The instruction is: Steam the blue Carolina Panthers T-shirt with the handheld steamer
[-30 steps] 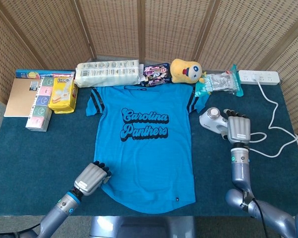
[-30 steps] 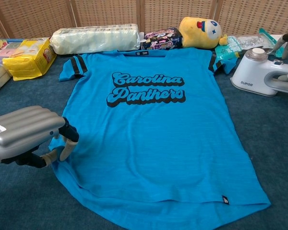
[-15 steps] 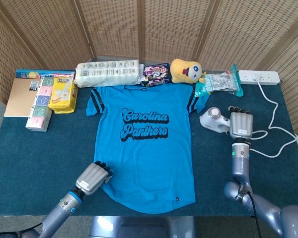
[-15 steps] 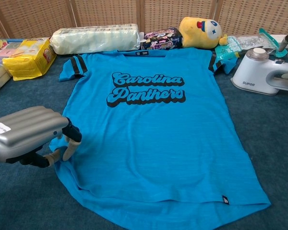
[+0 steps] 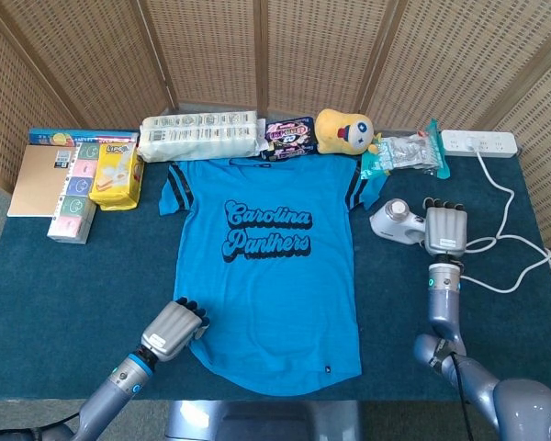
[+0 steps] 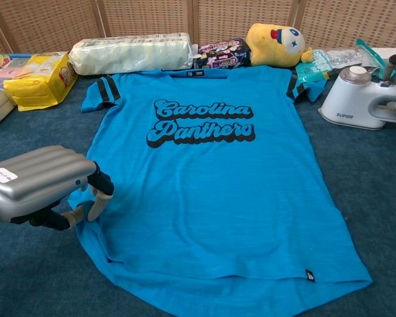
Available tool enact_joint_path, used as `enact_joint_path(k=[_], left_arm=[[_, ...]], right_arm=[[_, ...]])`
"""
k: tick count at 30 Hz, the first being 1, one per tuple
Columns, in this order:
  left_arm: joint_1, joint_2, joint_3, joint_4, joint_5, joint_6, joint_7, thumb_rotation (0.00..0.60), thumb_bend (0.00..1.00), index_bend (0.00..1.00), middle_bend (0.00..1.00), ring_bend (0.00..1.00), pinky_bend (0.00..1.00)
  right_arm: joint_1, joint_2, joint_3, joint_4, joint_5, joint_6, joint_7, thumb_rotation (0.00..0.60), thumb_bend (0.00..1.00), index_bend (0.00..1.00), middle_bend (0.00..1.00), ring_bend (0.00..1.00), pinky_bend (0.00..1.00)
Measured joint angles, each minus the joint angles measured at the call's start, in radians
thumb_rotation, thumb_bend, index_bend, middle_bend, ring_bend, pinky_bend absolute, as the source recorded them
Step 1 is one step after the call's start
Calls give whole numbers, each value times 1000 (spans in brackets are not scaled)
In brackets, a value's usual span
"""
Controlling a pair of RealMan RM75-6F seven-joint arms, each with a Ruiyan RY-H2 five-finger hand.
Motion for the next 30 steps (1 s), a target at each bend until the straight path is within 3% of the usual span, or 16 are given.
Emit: enact_joint_path(k=[16, 23, 27, 30], left_arm=[[-2, 1, 3, -10, -17, 4, 14, 600, 555, 641, 521, 395, 378], [1, 6, 7, -14, -21, 11, 14, 600, 554, 642, 521, 395, 377], [0, 6, 10, -12, -20, 9, 12, 600, 555, 641, 521, 395, 377], [-1, 7, 10, -12, -19, 9, 11, 600, 554, 642, 521, 394, 377]], right_arm=[[50, -113, 4, 232, -53, -66, 112, 600, 363, 451, 504, 477, 427], [79, -135, 23, 292, -61, -115, 163, 600, 365, 559, 612, 597, 551], [84, -132, 28, 293, -71, -120, 211, 600, 365, 659, 705, 722, 697], [83, -126, 32, 287, -77, -124, 260, 600, 365, 706, 742, 765, 743]])
